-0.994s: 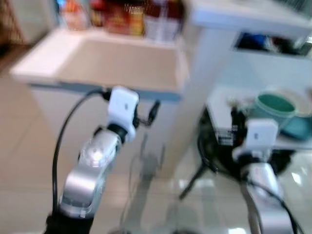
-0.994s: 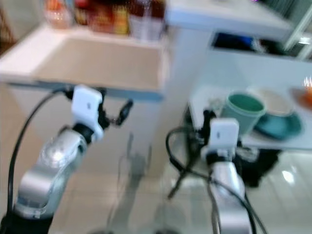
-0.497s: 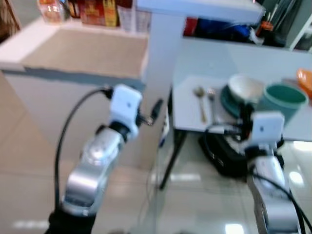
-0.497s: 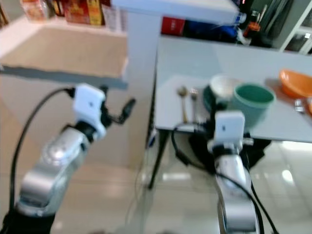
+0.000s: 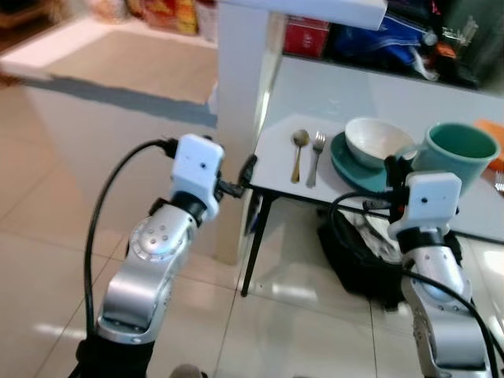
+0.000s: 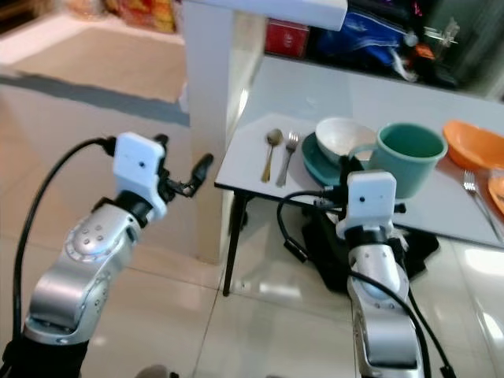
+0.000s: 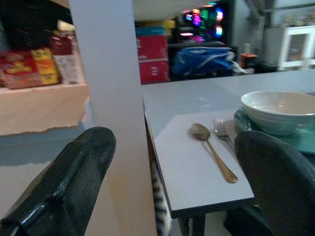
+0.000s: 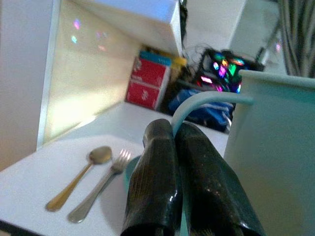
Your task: Setting the table
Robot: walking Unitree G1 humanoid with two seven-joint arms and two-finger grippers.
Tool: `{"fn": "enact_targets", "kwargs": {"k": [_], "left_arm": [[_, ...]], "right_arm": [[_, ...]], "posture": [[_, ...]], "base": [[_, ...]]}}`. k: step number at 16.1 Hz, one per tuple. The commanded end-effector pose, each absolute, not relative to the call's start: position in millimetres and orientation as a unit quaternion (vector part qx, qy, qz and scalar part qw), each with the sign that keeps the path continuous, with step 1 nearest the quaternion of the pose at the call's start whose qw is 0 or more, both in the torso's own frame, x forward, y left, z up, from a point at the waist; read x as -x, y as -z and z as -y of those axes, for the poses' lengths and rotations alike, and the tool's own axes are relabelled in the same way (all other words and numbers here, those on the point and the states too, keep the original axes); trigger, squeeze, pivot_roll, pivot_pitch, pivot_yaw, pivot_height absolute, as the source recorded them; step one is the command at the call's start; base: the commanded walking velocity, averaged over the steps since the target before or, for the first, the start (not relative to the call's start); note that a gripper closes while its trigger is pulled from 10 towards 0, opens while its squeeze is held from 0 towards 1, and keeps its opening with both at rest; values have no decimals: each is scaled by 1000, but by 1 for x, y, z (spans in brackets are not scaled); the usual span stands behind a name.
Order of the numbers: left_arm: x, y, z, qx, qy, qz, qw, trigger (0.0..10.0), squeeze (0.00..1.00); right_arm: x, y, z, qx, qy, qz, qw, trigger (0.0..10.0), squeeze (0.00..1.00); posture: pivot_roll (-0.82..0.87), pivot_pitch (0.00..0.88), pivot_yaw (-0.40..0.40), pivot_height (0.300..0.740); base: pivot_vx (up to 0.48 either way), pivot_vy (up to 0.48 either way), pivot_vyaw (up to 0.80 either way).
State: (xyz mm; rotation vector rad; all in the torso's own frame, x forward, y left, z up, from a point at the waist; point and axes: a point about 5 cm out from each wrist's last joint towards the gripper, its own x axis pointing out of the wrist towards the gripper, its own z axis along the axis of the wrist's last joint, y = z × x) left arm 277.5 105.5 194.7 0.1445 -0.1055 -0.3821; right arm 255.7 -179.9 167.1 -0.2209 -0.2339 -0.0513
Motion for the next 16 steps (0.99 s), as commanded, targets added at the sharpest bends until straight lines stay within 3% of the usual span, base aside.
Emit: {"fn": "enact_targets", "kwargs": {"k": [1, 12, 16], "left_arm": [[-276, -196, -97, -69, 206, 54, 975, 10000, 0], [-279, -197, -105, -76, 193, 55, 977, 10000, 0], [-282, -198, -111, -77, 185, 57, 978, 10000, 0]], "right_arm": [[-255, -171, 189, 118, 34, 118, 985, 10000, 0], [-261, -178, 187, 118, 6, 132, 984, 10000, 0], [-262, -178, 184, 81, -15, 134, 988, 10000, 0]], "posture": [[43, 65, -64, 740], [49, 48, -67, 740], [51, 36, -63, 740]], "base": [[0, -480, 800], [0, -480, 800], [0, -480, 0]]}}
